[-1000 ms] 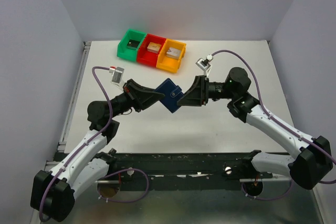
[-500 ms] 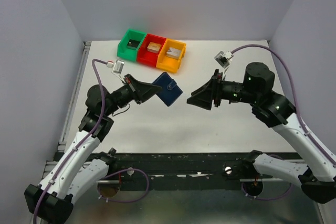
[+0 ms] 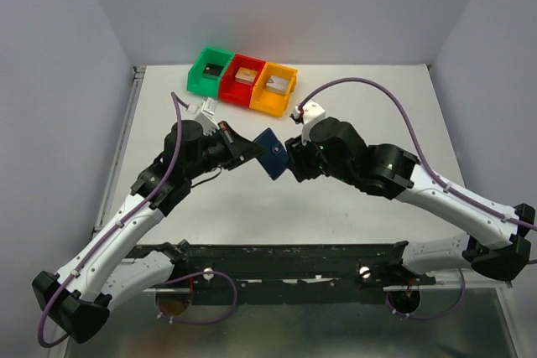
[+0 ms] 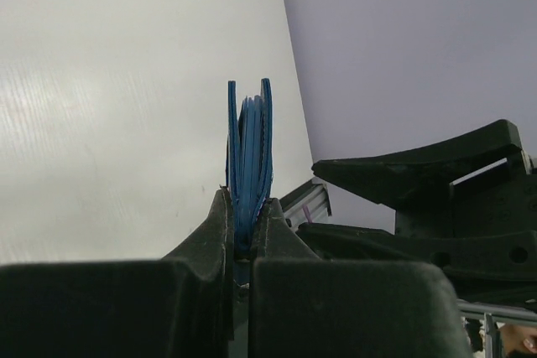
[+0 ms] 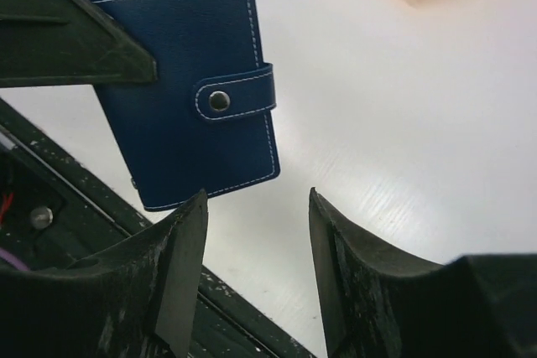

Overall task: Take the credit cards out of the card holder
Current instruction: Open the card holder.

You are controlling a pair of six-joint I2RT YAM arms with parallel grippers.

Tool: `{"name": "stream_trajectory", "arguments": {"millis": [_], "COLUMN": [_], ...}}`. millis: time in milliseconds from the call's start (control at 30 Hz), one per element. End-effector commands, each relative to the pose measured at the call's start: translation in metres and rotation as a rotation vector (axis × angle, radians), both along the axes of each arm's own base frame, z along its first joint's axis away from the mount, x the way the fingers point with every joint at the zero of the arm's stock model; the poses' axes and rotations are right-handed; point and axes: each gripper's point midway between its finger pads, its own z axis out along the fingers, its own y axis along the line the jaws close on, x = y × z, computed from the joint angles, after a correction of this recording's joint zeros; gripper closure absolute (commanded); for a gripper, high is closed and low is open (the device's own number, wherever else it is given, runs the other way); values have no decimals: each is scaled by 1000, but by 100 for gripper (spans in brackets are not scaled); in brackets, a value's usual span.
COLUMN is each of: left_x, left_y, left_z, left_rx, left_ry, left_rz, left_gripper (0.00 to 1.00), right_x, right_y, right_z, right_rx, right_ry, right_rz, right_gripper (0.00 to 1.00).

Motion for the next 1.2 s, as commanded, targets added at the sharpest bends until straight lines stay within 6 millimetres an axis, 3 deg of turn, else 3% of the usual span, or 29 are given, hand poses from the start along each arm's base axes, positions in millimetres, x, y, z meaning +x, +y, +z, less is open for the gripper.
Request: {"name": "stream_trajectory", "arguments": {"millis": [0, 267, 567, 1167], "left_x": [2, 2, 1, -2], "left_y": [9, 8, 3, -3], "left_z": [0, -14, -7, -8], "left_rx": [10, 21, 19, 11], "left_ry": [61, 148, 152, 164], "left_rz": [103, 149, 145, 128], "left_gripper": [100, 100, 100, 100], "right_x": [10, 8, 9, 21], "right_y": [-10, 9, 26, 38], "right_z": [20, 3, -10, -19], "right_rx": [-55, -100, -111, -144], "right_ry": [-88, -65, -43, -45], "right_rz": [-80, -43, -19, -50], "right_gripper": [41, 42, 42, 45]}}
